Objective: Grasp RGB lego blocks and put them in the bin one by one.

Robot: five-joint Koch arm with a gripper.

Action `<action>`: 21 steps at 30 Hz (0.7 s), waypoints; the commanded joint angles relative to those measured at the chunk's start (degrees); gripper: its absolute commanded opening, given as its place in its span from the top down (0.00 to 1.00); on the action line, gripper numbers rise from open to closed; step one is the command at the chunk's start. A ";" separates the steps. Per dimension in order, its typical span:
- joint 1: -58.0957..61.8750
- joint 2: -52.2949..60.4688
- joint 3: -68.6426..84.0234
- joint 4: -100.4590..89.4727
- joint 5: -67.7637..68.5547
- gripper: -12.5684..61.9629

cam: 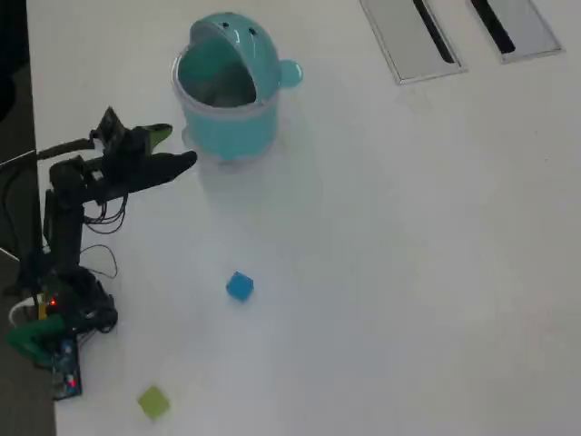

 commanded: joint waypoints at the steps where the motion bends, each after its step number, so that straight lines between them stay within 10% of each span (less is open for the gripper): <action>1: 1.05 3.16 1.14 -5.63 0.88 0.37; 21: 26.02 13.10 49.57 -47.90 1.67 0.37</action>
